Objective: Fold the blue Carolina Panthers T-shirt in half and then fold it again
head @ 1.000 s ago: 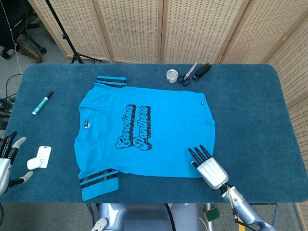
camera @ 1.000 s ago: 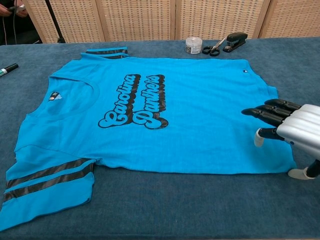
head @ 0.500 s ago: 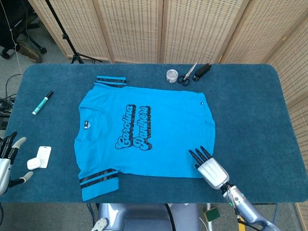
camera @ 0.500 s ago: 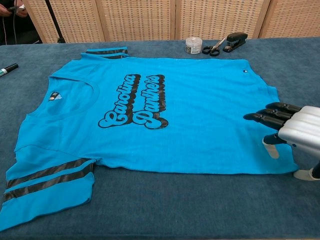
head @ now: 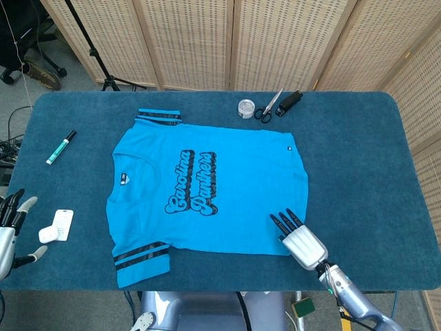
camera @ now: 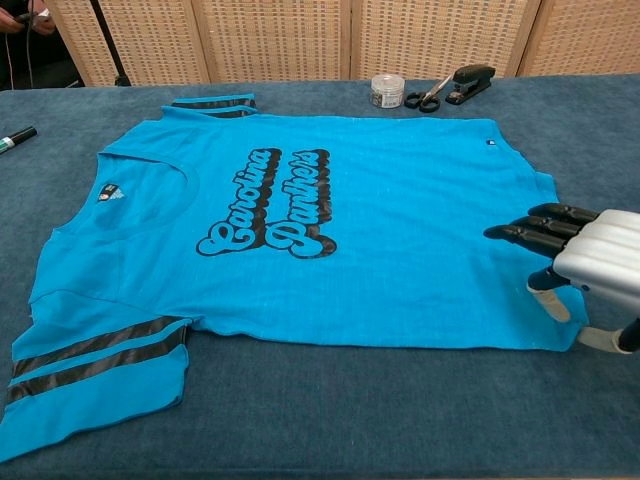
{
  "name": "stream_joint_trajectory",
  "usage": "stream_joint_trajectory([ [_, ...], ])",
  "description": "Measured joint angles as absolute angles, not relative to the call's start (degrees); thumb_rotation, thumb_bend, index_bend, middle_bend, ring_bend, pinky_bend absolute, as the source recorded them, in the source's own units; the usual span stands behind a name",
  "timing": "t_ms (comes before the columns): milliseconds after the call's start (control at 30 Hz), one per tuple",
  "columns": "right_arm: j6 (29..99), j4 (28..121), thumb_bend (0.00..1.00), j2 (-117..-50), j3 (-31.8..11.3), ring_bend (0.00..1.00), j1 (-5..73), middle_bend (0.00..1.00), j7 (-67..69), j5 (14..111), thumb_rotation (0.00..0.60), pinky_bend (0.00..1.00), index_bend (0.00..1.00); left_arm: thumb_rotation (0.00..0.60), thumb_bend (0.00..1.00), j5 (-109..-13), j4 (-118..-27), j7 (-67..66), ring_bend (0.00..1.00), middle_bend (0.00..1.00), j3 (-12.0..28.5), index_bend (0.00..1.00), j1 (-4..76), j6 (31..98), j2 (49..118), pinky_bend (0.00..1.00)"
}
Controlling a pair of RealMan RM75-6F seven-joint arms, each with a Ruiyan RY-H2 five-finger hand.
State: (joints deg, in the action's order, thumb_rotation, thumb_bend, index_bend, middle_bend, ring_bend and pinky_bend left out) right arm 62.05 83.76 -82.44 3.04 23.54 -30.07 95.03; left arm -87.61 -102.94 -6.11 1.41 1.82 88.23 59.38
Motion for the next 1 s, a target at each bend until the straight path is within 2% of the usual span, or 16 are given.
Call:
stream_joint_trajectory([
  [667,63.88,82.38,0.4,-82.44,3.88,0.0,24.12,0.02,-26.87,96.74,0.6,0.0,0.63,0.6,0.02,-88.04,-102.62,-6.32,0.0,0.0,1.15,0.0,2.0,87.95,59.65,0.0],
  [1000,67.15,79.82,0.41,-82.14,5.49,0.0,24.67,0.02,-19.32,101.08,0.6,0.0,0.63,0.6,0.03,-100.98,-92.49,0.67,0.0,0.0,-2.57,0.0,3.83,88.26,62.01,0.0],
])
